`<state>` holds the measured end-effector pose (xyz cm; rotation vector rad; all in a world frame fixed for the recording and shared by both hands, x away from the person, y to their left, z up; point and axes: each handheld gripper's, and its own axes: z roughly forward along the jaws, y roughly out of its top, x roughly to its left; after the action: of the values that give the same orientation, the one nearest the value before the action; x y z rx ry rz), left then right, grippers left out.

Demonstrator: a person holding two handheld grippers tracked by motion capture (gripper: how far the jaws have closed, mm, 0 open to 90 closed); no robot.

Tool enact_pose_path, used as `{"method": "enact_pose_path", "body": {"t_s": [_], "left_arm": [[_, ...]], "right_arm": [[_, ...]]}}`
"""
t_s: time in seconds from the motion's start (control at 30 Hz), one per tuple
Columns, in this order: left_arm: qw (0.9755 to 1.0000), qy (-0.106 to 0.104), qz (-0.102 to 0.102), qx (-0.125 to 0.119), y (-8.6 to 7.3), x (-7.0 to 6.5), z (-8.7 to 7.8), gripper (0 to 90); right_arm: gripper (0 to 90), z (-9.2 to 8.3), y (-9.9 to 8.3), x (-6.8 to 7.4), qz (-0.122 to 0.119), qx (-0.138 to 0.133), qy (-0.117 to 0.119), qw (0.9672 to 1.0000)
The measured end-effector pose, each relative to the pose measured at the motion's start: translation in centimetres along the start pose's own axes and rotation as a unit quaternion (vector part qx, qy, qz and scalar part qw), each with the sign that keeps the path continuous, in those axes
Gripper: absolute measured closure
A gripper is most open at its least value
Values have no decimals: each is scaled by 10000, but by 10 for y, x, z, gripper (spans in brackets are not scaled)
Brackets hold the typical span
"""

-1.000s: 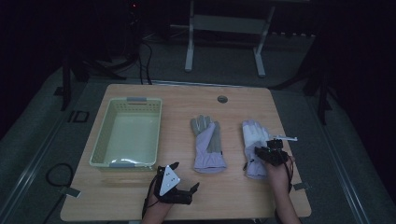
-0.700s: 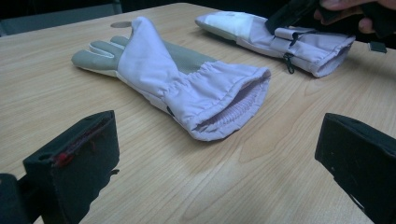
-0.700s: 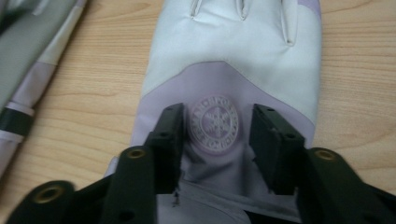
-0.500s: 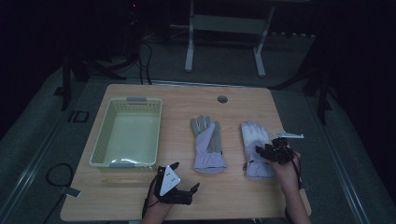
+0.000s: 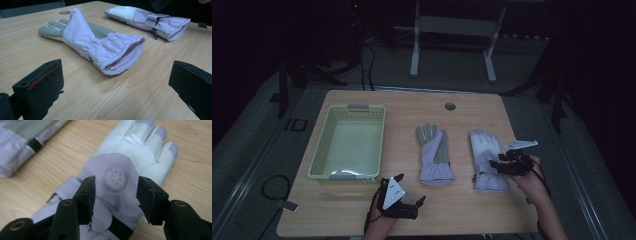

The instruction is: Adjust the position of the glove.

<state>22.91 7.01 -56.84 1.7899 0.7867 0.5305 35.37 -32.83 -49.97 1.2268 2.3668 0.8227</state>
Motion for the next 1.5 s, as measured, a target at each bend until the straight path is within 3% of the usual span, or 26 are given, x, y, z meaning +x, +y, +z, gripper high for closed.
{"method": "enact_pose_path", "body": {"t_s": [0.2,0.3,0.37,0.7,0.97,1.3,1.5], "left_arm": [[10000,-31,-7,-10,0,0,0,0],[10000,-36,-10,-8,0,0,0,0],[10000,-37,-3,-8,0,0,0,0],[10000,-11,-3,4,0,0,0,0],[10000,-15,-24,9,0,1,0,0],[10000,28,-2,-4,0,0,0,0],[10000,20,-3,7,0,0,0,0]], "right_arm": [[466,22,0,-7,495,54,108,9987],[458,34,-5,-5,540,173,114,9983],[476,37,-9,-4,531,115,132,9984],[692,37,-8,1,631,188,158,9977],[776,29,-8,-3,969,48,249,9950],[794,0,6,-11,963,-104,182,9951],[794,-21,20,-13,926,-336,90,9951]]}}
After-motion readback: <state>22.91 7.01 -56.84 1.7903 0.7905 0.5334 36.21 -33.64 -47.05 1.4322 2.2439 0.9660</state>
